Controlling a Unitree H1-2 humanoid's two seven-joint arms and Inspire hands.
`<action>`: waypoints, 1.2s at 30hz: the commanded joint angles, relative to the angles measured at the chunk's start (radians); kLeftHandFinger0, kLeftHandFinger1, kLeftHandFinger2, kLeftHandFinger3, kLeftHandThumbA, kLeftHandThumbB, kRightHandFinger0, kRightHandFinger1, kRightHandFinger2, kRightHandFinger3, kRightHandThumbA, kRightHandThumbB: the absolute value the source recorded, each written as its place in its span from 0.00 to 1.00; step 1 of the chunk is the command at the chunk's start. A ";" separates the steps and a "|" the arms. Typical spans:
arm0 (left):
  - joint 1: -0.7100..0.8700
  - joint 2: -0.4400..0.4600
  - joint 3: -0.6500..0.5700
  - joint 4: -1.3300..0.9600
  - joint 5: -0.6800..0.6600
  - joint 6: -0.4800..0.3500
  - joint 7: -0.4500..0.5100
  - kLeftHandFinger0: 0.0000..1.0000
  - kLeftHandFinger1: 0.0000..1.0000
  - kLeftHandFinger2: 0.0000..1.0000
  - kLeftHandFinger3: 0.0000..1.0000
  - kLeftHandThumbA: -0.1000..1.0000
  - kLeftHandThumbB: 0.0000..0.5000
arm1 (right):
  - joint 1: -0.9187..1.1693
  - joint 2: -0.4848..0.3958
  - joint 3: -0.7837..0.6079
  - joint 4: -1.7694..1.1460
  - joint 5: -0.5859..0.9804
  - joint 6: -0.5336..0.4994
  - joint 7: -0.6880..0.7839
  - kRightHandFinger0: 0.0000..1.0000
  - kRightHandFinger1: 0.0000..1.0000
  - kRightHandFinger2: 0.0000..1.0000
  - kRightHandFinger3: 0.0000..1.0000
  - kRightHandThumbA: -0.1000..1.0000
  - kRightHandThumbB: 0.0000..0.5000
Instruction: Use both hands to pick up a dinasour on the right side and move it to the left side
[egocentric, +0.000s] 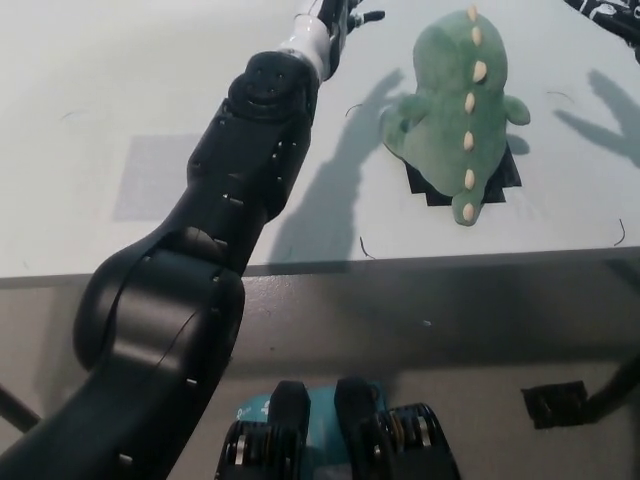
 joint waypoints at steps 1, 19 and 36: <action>-0.026 0.007 -0.026 -0.005 0.038 -0.039 0.000 0.96 1.00 1.00 1.00 1.00 0.83 | -0.024 -0.002 -0.016 -0.012 -0.003 -0.075 0.007 1.00 1.00 1.00 1.00 1.00 0.69; 0.080 -0.015 0.022 0.004 0.009 -0.029 -0.017 1.00 1.00 1.00 1.00 1.00 0.95 | 0.126 0.030 -0.087 -0.130 0.047 -0.037 0.049 1.00 1.00 1.00 1.00 1.00 0.66; 0.162 -0.039 0.005 0.016 0.026 -0.035 -0.014 1.00 1.00 1.00 1.00 1.00 0.90 | 0.200 0.060 -0.122 -0.127 0.054 -0.048 0.060 1.00 1.00 1.00 1.00 1.00 0.72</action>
